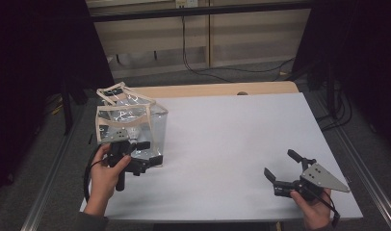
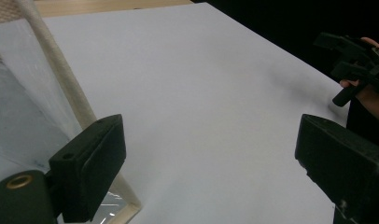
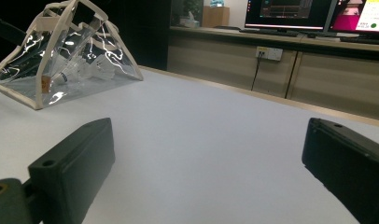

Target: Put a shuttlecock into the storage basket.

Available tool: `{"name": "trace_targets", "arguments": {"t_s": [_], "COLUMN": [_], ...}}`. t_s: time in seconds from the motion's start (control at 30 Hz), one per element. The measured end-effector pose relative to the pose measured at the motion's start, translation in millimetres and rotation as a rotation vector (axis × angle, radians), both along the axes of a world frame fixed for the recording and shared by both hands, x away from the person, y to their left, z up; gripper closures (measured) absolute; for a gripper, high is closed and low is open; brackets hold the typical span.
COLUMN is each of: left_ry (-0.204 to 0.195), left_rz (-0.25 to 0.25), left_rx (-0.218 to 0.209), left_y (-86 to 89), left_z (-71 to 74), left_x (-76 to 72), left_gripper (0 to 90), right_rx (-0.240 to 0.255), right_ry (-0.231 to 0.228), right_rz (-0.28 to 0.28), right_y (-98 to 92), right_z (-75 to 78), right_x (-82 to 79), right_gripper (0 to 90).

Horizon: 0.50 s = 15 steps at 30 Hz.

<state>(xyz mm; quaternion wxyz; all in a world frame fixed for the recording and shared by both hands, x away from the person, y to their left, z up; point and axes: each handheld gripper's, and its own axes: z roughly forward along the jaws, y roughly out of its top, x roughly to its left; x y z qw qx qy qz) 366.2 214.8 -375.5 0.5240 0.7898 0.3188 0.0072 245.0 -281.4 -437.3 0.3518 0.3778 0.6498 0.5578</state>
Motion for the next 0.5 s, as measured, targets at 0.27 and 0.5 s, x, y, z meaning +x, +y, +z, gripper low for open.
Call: {"name": "trace_targets", "arguments": {"t_s": [0.27, 0.5], "left_ry": [0.000, -0.002], "left_rz": [0.004, 0.006], "left_rx": [0.005, 0.001], "left_y": [0.5, 1.4], "left_z": [-4.3, -7.8], "left_x": [-2.0, -3.9], "left_gripper": [8.8, 8.8], "right_rx": [0.000, 0.000], "right_ry": [0.001, 0.002], "right_rz": [-0.001, -0.002], "right_y": [0.0, -0.3], "right_z": [0.1, 0.2], "right_x": [-0.2, -0.3], "right_gripper": [2.4, 2.4]}}
